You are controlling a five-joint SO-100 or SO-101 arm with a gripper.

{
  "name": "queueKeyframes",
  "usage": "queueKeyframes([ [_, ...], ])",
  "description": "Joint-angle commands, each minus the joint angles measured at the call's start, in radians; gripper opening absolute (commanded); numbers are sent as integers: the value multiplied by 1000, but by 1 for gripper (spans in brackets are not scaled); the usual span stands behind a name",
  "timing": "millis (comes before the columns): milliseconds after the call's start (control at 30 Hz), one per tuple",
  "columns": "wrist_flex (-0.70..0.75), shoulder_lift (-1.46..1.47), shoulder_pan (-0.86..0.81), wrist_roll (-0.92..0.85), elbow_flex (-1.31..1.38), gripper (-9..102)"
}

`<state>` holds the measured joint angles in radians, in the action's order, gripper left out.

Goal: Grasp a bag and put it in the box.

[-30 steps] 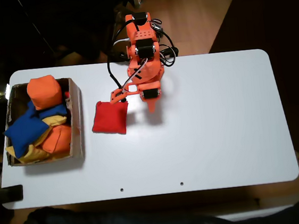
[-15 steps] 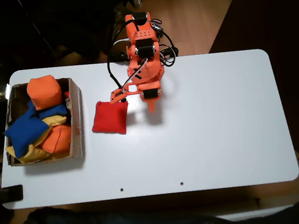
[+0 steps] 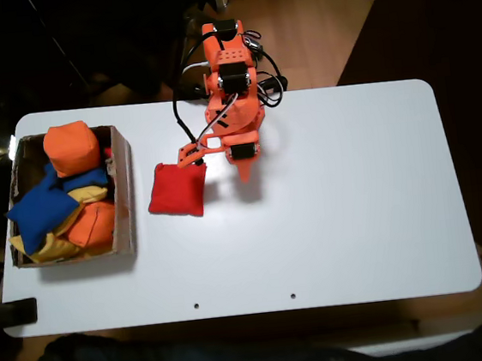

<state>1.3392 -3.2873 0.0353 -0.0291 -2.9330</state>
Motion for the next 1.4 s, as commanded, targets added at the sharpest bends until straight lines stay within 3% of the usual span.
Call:
queueKeyframes([
  [0,-35,25,-6,0,5,0],
  [600,-120,156,-14,3,127,0],
  [1367,-114,520,11,29,469,0],
])
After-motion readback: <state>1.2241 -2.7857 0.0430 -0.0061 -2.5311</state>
